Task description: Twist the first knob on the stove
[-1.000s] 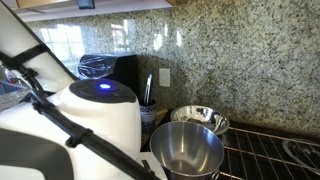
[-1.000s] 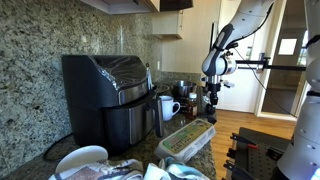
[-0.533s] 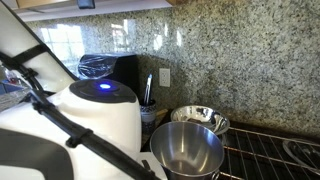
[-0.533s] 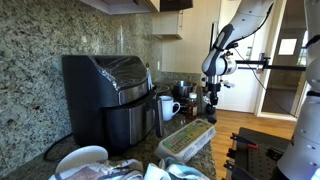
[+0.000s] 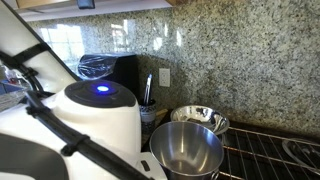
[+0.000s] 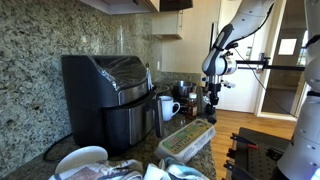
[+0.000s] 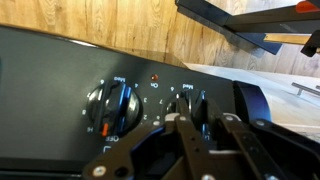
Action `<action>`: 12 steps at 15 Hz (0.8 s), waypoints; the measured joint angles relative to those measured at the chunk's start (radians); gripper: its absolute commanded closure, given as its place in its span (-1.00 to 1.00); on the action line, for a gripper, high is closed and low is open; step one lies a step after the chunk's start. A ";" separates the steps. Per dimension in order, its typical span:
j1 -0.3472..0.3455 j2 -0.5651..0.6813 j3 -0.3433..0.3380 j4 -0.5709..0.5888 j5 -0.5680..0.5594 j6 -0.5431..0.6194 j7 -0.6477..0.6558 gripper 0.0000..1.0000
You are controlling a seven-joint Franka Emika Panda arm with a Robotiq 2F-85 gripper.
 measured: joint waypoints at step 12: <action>-0.037 -0.001 0.023 -0.001 0.097 0.000 -0.155 0.85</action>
